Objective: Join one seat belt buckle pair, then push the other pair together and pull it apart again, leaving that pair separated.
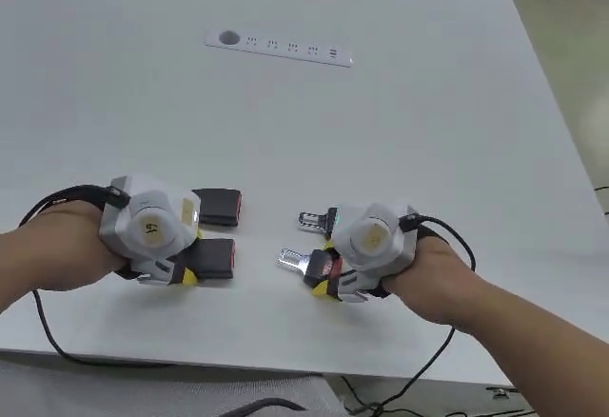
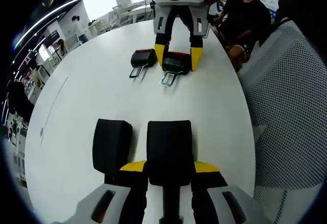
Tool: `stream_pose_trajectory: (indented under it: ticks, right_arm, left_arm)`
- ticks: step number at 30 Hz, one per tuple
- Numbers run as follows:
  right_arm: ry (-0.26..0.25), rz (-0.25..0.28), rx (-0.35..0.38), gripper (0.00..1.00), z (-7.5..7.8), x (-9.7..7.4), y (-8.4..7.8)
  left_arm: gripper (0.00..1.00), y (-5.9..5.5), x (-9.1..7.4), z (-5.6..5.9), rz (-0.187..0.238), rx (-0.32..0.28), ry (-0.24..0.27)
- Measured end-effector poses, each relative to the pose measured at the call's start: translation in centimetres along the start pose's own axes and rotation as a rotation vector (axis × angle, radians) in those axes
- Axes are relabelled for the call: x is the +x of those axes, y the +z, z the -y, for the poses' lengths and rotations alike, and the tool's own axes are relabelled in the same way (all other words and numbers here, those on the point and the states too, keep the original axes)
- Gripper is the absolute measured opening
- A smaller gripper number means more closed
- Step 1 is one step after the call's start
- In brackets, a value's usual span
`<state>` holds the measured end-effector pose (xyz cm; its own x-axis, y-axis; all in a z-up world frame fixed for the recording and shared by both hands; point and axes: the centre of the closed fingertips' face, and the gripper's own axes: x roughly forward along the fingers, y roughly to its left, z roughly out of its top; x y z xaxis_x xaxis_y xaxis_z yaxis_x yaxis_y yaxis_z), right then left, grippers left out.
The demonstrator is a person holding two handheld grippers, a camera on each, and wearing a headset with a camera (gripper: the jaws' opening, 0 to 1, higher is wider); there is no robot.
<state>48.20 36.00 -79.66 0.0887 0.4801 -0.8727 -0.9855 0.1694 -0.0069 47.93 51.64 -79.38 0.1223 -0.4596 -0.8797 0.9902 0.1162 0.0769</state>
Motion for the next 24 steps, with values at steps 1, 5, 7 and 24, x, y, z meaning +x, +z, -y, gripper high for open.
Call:
stream_pose_trajectory:
  ticks: [1,5,7,24]
  right_arm:
    - [0.004,-0.003,-0.007,0.33,-0.2,-0.1,-0.1]
    - [0.023,-0.012,-0.047,0.33,-0.6,-0.2,-0.5]
    - [0.034,-0.027,-0.068,0.33,-0.7,-0.3,-0.7]
    - [0.083,-0.064,-0.157,0.33,-0.7,-0.6,-1.5]
  left_arm:
    - [0.33,0.0,0.0,0.0,0.000,0.002,-0.001]
    - [0.33,0.0,0.1,0.1,0.001,0.022,-0.017]
    - [0.33,0.0,0.1,0.2,-0.002,0.036,-0.025]
    - [0.33,0.1,0.1,0.5,-0.003,0.056,-0.048]
